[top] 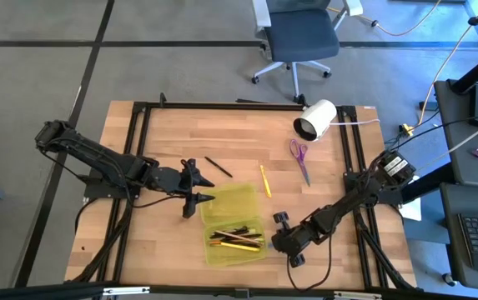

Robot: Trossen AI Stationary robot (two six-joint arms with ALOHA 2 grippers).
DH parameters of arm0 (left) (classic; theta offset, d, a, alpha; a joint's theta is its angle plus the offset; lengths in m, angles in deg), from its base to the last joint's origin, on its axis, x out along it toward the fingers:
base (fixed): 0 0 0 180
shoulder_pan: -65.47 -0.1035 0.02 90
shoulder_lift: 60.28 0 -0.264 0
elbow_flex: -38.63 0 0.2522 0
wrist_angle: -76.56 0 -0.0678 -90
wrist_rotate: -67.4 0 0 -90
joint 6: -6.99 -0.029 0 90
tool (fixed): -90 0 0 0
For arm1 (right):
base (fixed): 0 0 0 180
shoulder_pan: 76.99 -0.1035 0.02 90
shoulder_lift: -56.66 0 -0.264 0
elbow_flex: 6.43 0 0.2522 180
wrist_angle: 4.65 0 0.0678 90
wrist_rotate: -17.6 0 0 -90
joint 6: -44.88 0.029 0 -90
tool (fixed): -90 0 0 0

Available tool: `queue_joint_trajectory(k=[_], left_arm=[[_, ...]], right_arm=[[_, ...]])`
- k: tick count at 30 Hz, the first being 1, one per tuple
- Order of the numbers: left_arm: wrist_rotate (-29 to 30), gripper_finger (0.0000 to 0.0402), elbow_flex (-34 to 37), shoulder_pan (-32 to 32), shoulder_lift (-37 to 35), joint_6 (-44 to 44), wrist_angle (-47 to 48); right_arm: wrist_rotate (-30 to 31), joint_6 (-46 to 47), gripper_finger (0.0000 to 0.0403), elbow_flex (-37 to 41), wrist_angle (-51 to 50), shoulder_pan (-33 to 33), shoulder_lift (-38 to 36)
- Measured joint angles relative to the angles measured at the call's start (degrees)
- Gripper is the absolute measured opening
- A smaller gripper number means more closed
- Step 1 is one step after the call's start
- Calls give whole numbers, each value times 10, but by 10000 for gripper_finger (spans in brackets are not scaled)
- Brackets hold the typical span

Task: Pick & place school supplies into a supply box
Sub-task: Put the blue pen into the yellow supplies box

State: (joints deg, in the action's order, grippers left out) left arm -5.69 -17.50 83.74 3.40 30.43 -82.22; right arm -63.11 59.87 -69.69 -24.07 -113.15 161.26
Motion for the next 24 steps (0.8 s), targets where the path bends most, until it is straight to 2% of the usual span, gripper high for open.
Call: queue_joint_trajectory(k=[7,10,13,18,24], left_arm=[[-18,196,0,0,0,0,0],[-34,196,0,0,0,0,0],[-36,196,0,0,0,0,0],[-35,196,0,0,0,-1,0],[-32,196,0,0,0,-1,0]], right_arm=[[-30,62,35,5,-102,1,-60],[-37,97,35,6,-154,1,-111],[-31,133,35,5,-165,3,-165],[31,147,38,4,-40,31,-226],[42,78,38,2,181,71,-214]])
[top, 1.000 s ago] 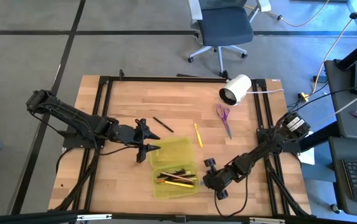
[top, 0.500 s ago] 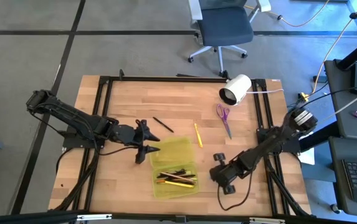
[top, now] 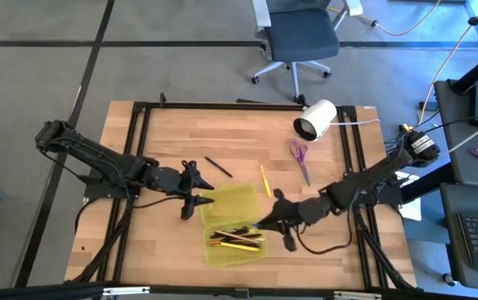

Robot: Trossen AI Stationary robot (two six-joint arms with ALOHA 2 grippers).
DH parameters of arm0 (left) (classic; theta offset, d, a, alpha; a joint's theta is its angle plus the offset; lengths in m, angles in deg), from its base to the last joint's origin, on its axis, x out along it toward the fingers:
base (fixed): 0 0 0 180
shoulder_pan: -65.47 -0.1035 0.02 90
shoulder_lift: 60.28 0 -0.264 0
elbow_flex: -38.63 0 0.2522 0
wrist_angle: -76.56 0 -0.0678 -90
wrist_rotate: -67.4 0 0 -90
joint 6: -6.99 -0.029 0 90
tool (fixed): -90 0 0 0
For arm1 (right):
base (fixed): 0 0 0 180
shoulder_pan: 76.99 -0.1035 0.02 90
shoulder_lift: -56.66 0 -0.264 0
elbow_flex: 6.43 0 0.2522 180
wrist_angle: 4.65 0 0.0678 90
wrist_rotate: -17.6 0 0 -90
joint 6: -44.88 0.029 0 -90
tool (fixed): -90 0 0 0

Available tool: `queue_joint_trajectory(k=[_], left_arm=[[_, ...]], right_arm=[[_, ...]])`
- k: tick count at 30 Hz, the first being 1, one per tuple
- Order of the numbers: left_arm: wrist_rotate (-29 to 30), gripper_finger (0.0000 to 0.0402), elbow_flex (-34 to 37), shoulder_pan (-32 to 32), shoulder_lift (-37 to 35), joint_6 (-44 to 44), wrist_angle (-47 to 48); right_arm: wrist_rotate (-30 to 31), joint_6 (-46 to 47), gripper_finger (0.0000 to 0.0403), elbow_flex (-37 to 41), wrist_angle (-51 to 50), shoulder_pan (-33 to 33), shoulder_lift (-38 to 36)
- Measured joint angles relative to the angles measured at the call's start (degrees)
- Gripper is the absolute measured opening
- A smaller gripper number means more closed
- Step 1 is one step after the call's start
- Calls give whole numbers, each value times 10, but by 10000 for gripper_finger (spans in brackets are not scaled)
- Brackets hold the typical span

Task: Pick & place school supplies into a supply box
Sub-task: Put the blue pen into the yellow supplies box

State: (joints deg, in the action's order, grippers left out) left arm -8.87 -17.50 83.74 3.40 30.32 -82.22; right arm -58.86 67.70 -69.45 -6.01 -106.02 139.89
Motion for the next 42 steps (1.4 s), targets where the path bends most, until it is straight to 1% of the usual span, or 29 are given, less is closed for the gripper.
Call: queue_joint_trajectory(k=[5,9,19,25,35,42], left_arm=[[1,196,0,0,0,0,0],[1,196,0,0,0,0,0],[1,196,0,0,0,0,0],[1,196,0,0,0,0,0],[-1,196,0,0,0,0,-4],[3,196,0,0,0,0,-4]], right_arm=[[3,-8,41,0,135,19,50],[0,-7,42,-3,192,20,106],[-10,-21,43,-86,188,28,239],[-12,-19,43,-119,122,39,288],[-13,-5,44,-123,57,44,300],[-12,-6,44,-123,57,44,300]])
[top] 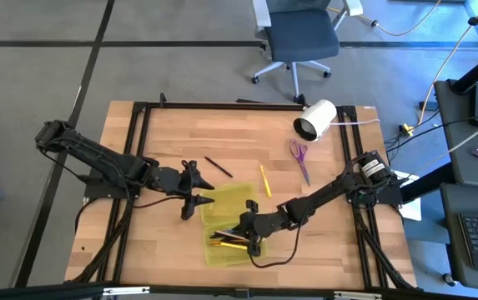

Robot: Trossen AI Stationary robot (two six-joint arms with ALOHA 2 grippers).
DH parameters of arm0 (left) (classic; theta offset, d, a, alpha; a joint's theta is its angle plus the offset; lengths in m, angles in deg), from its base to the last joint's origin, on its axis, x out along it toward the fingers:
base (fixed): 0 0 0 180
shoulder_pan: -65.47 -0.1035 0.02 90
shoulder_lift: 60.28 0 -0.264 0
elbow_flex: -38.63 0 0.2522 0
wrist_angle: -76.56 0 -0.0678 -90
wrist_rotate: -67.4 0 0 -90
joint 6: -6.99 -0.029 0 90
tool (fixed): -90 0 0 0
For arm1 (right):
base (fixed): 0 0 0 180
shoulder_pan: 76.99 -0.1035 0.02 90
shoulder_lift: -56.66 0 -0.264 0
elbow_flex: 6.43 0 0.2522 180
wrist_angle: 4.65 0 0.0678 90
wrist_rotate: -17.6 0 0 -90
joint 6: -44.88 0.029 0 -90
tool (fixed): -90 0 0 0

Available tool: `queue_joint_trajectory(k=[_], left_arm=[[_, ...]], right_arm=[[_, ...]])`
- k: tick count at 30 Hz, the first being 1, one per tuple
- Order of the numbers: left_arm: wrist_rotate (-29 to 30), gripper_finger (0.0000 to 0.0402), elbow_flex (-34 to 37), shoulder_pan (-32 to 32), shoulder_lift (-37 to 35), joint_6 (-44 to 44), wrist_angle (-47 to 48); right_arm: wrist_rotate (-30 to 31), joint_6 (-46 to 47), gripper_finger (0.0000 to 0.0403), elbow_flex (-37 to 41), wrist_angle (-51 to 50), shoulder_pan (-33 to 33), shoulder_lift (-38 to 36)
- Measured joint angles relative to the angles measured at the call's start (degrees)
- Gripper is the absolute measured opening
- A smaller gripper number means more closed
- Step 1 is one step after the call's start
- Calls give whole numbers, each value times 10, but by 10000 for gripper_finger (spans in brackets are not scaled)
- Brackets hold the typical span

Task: Pick & place school supplies into a supply box
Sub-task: Put the blue pen into the yellow supplies box, then put the black pen into the yellow supplies box

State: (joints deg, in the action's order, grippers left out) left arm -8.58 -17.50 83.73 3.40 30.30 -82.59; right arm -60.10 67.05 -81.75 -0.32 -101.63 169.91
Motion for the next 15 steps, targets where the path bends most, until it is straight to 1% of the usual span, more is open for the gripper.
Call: queue_joint_trajectory(k=[7,15], left_arm=[[0,196,0,0,0,0,0],[0,196,0,0,0,0,0]], right_arm=[[-13,-2,47,0,-6,0,0],[-30,-2,80,1,-11,0,16]])
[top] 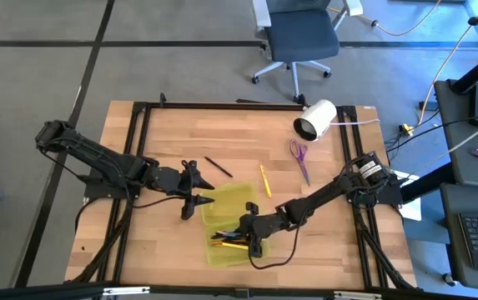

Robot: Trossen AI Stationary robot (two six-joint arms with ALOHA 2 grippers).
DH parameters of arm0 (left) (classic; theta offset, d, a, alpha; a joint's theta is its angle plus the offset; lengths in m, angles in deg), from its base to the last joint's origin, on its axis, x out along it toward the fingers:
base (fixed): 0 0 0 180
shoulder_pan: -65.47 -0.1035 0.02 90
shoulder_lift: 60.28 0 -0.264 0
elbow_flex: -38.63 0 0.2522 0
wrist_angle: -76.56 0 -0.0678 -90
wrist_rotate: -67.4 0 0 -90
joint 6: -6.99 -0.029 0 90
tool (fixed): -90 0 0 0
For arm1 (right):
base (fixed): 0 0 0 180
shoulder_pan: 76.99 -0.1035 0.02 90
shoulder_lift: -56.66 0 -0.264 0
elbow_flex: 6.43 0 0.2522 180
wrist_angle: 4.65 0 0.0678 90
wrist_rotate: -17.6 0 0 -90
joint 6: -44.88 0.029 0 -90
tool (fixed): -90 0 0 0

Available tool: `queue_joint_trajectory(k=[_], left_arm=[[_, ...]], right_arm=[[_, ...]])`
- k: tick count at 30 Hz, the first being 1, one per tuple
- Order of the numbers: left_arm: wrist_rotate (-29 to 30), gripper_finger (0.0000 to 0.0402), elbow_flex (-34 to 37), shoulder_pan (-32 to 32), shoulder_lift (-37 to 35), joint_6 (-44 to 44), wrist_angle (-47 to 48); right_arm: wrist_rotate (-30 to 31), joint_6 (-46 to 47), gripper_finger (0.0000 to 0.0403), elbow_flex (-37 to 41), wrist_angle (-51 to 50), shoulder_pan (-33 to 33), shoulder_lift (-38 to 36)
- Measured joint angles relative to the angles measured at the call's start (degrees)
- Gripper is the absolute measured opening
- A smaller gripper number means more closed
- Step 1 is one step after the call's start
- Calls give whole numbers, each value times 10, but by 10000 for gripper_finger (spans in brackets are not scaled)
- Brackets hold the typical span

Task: Pick & place school supplies into a supply box
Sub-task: Put the black pen into the yellow supplies box

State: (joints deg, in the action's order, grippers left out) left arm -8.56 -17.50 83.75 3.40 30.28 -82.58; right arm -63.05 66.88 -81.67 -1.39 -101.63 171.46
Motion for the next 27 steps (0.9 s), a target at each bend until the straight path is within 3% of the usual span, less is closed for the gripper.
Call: queue_joint_trajectory(k=[9,18,27], left_arm=[[3,196,0,0,0,-6,0],[30,196,0,0,0,-21,-16],[53,196,0,-2,0,-24,-31]], right_arm=[[-26,-13,128,0,-14,3,-24],[-55,-112,135,8,-216,1,-203],[-55,-57,135,224,-159,1,-413]])
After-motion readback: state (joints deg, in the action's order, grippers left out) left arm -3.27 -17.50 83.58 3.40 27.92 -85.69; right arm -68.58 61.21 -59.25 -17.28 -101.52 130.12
